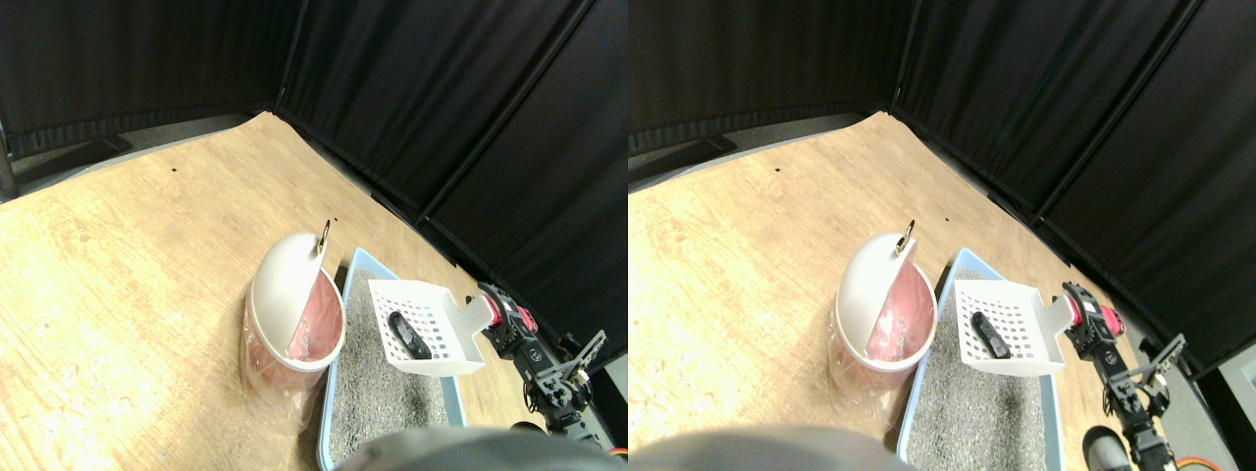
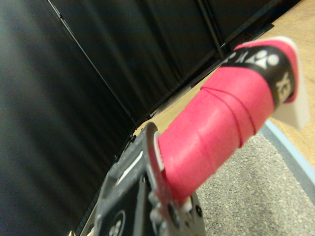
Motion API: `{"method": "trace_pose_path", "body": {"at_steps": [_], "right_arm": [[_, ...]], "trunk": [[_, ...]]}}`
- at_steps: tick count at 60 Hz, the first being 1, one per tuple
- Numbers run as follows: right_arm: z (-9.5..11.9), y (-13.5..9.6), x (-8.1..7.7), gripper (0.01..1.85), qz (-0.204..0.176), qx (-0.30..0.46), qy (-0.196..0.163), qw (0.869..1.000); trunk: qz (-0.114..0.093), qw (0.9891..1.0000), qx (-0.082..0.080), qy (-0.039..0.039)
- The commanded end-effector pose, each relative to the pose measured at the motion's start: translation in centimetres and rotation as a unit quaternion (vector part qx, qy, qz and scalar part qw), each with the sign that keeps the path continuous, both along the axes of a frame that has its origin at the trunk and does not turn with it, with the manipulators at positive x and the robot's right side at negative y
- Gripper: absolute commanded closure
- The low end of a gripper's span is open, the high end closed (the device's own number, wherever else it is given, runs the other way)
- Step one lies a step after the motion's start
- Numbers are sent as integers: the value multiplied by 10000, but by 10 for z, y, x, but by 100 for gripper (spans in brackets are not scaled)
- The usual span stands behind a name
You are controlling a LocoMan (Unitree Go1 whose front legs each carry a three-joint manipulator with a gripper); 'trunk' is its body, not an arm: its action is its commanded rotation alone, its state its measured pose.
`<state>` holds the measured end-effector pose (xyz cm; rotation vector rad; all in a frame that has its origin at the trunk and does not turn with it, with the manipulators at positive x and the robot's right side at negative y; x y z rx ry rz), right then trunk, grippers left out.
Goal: Scoop (unimanual)
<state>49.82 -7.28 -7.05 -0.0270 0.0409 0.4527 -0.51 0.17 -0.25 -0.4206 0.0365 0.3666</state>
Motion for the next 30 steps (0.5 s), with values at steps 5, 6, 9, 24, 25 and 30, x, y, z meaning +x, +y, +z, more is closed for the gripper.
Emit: {"method": "trace_pose_path", "body": {"at_steps": [5, 6, 9, 24, 25, 30], "right_arm": [[8, 11, 0, 180, 210, 96, -117, 9997], [8, 12, 0, 180, 202, 89, -91, 9997], [8, 15, 0, 180, 229, 74, -54, 9997], [5, 30, 4, 180, 363, -386, 89, 9986], [5, 30, 5, 180, 385, -422, 92, 9983], [5, 34, 8, 180, 413, -570, 147, 9974]], "trunk": [[217, 9993, -297, 72], [217, 9993, -297, 72], [252, 9991, -331, 77], [303, 9987, -399, 88], [303, 9987, -399, 88], [308, 9986, -427, 99]]}}
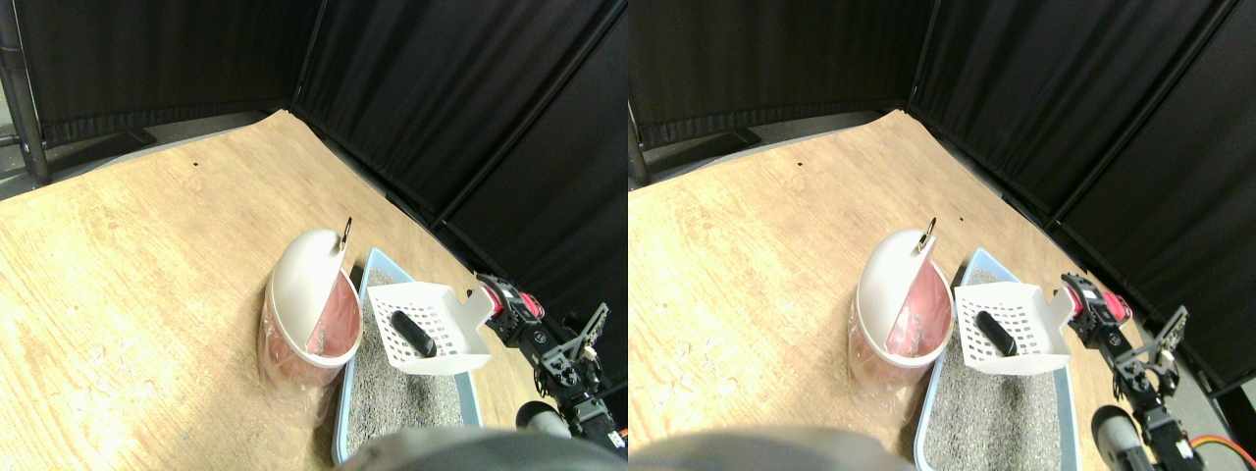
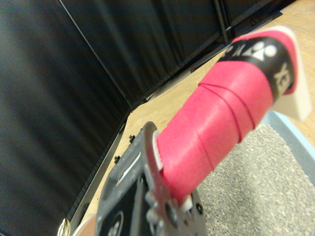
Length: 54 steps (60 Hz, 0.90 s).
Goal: Scoop (unimanual)
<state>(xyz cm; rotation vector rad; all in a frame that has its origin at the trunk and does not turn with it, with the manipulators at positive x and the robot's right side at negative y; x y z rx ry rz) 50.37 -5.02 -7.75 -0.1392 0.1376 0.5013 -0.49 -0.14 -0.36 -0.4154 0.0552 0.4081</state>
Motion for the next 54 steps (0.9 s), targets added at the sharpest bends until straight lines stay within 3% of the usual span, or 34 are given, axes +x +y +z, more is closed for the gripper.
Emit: {"method": "trace_pose_path", "body": {"at_steps": [1, 23, 41, 54], "right_arm": [[12, 11, 3, 180, 162, 67, -174, 9997], [11, 19, 19, 180, 221, -525, -100, 9983], [15, 31, 14, 180, 491, -1164, -44, 9920], [18, 39, 8, 180, 625, -1309, -30, 9894]], "trunk": [[133, 9990, -431, -45], [148, 9987, -490, -66], [161, 9984, -537, -66], [182, 9982, -554, -108]]}}
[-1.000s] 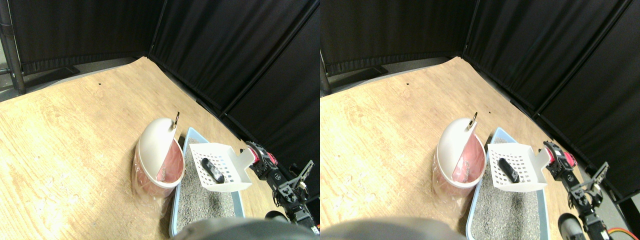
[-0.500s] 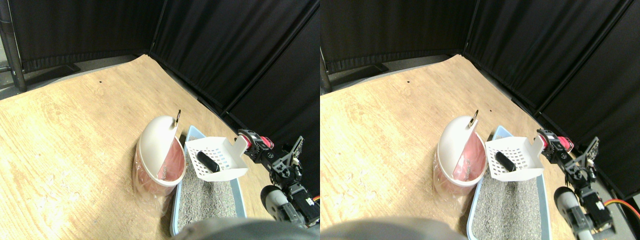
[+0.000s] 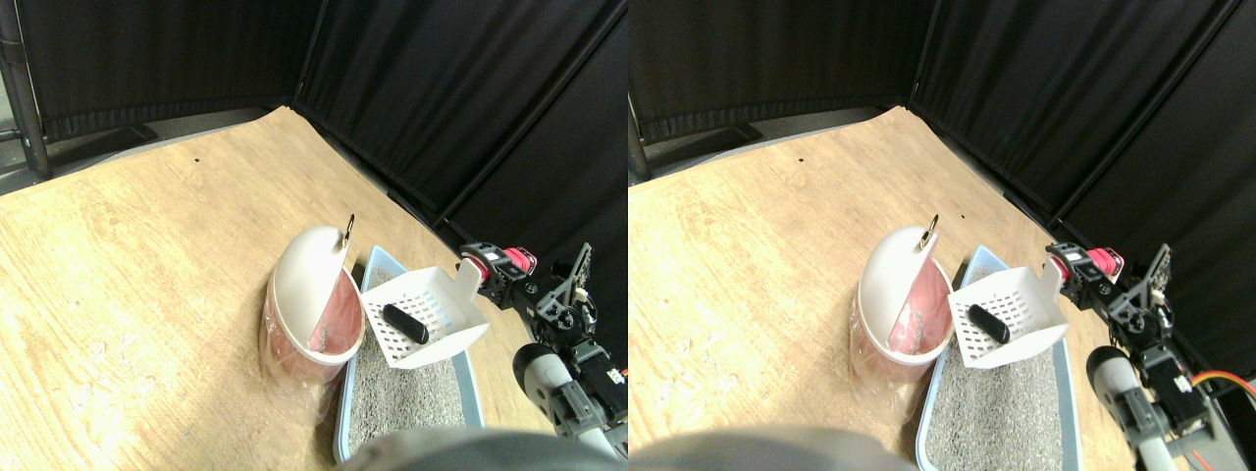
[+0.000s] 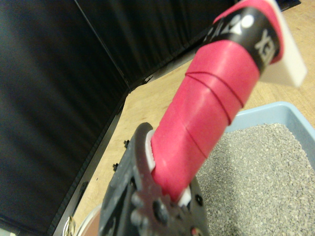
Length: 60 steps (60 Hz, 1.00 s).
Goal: Scoop (unimanual)
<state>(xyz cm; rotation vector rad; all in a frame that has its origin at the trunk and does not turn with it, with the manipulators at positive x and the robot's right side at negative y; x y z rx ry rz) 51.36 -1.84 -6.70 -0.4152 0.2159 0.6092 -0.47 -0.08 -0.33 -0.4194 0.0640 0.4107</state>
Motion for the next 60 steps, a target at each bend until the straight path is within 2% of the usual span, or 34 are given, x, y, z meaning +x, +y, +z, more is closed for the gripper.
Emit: {"method": "trace_pose_path", "body": {"at_steps": [1, 18, 21, 29, 42, 60], "right_arm": [[8, 8, -2, 180, -6, 80, -95, 9999], [15, 21, -5, 180, -42, -334, -128, 9994], [16, 23, -7, 180, -146, -442, -117, 9988], [15, 25, -6, 180, -166, -649, -380, 9970], [6, 27, -5, 180, 118, -995, -764, 9920], [5, 31, -7, 180, 307, -1219, -872, 9882]], "trunk": [[184, 9983, -529, -151], [245, 9979, -565, -184], [268, 9978, -578, -188], [295, 9976, -601, -185], [305, 9974, -628, -201], [378, 9967, -686, -234]]}}
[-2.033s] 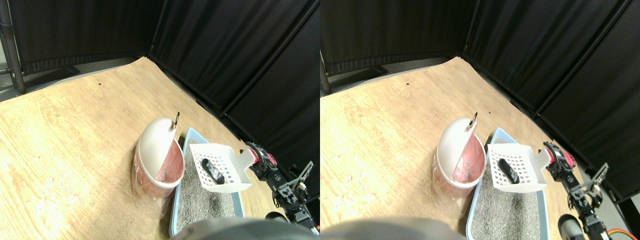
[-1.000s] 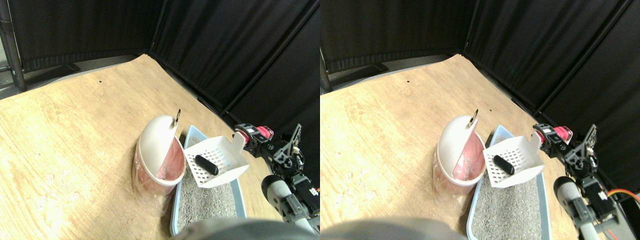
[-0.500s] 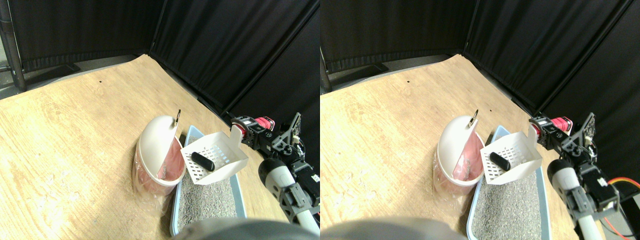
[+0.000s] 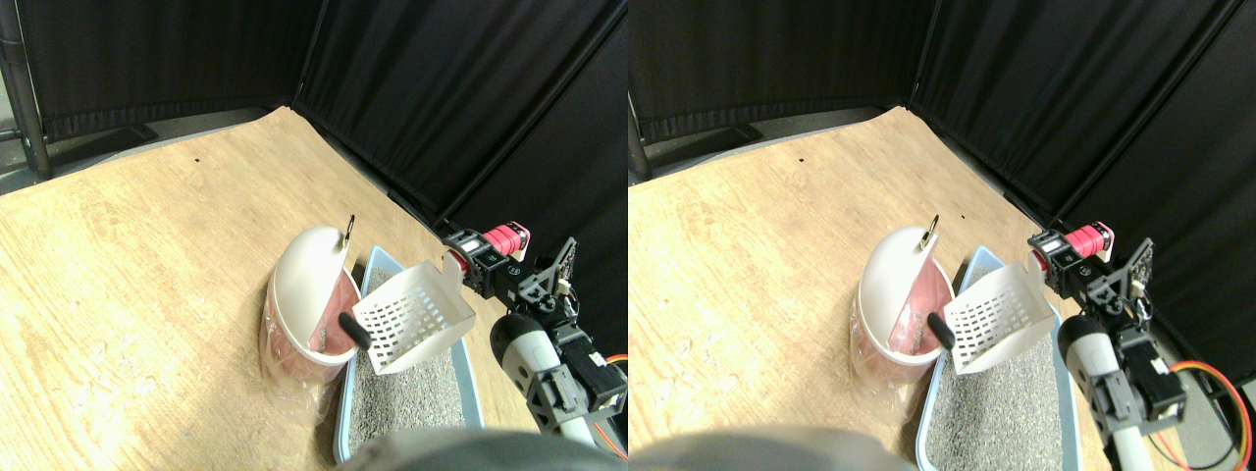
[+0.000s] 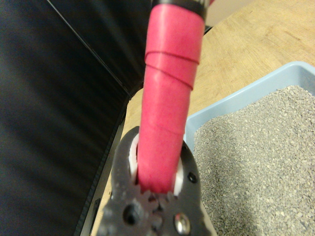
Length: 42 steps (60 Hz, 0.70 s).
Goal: Scoop (unimanual)
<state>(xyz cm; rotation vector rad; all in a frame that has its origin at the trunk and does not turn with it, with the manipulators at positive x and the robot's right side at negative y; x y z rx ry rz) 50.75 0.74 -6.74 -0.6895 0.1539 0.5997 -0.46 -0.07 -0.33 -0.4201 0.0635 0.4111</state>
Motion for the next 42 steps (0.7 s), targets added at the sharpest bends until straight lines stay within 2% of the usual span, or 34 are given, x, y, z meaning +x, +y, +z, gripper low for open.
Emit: {"method": "trace_pose_path", "body": {"at_steps": [1, 14, 19, 20, 21, 25, 42], "right_arm": [[6, 6, -1, 180, 106, -47, -199, 9997], [13, 11, -3, 176, 11, -115, -244, 9996], [16, 11, -3, 180, -74, -57, -238, 9997], [15, 10, -3, 175, -55, -32, -246, 9997], [16, 10, -4, 180, -85, -6, -233, 9997], [16, 7, -5, 180, -212, 93, -162, 9996], [12, -22, -5, 180, -257, 1340, -69, 9906]], "trunk": [[381, 9966, -687, -231], [420, 9963, -708, -255], [434, 9962, -706, -266], [427, 9963, -694, -267], [417, 9964, -685, -267], [374, 9968, -657, -258], [95, 9989, -404, -230]]}}
